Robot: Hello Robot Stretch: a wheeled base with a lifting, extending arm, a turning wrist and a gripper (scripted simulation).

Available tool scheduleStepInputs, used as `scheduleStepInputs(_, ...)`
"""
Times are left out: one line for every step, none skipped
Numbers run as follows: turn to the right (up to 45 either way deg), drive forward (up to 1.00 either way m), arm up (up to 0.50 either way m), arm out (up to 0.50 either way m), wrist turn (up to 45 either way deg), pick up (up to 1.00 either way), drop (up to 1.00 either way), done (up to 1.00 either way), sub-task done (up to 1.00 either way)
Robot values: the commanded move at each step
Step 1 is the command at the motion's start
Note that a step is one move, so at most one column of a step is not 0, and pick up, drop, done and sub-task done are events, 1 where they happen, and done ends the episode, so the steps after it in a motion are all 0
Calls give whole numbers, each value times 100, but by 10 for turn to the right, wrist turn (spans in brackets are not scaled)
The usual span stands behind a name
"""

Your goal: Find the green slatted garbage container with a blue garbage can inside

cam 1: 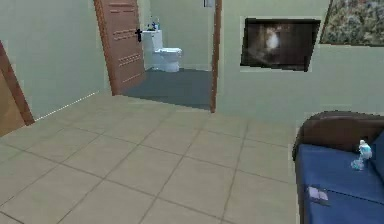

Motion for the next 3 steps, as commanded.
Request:
scheduleStepInputs(0,100,0,0,0,0,0,0,0)
scheduleStepInputs(0,100,0,0,0,0,0,0,0)
scheduleStepInputs(0,85,0,0,0,0,0,0,0)
